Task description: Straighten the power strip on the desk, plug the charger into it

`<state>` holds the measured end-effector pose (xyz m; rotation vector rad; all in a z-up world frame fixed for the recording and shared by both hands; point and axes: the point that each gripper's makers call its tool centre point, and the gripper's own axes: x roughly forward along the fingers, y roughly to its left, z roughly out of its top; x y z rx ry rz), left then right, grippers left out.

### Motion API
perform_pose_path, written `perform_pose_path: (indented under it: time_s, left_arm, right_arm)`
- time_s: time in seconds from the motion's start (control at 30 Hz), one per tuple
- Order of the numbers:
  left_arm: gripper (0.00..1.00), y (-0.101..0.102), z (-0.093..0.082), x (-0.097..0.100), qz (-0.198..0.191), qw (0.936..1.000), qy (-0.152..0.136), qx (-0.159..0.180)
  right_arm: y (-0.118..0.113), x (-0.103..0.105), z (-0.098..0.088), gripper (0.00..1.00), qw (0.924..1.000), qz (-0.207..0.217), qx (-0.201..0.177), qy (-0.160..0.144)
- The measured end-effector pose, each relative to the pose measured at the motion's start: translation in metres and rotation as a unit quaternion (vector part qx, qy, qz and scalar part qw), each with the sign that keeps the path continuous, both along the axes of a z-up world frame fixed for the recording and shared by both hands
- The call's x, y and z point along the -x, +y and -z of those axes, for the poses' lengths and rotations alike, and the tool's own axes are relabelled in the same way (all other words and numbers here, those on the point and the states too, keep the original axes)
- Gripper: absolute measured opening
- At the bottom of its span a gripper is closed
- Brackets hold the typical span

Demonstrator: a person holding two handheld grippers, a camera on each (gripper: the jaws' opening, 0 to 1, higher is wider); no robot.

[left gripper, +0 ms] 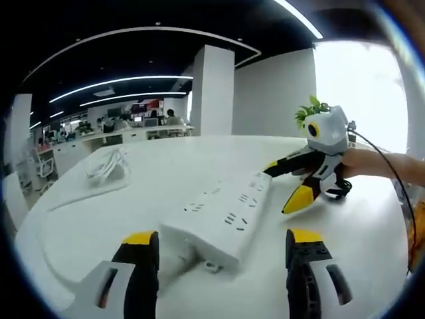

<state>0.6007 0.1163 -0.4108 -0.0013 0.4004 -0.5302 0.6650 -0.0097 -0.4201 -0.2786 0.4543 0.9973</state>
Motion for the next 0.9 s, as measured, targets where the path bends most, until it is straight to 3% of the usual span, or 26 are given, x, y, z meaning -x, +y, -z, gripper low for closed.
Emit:
perform_pose_path:
  time_s: [0.6, 0.9]
  left_arm:
    - [0.72, -0.0044, 0.0049, -0.0050, 0.009, 0.9999, 0.004, -0.006]
    - [0.64, -0.0004, 0.0079, -0.0096, -0.006, 0.9994, -0.004, -0.033]
  right_arm:
    - [0.0073, -0.0011, -0.0022, 0.70, 0.9999, -0.004, 0.001, -0.012]
    - [0.0016, -0.0044, -0.0013, 0.62, 0.9995, 0.012, 0.008, -0.027]
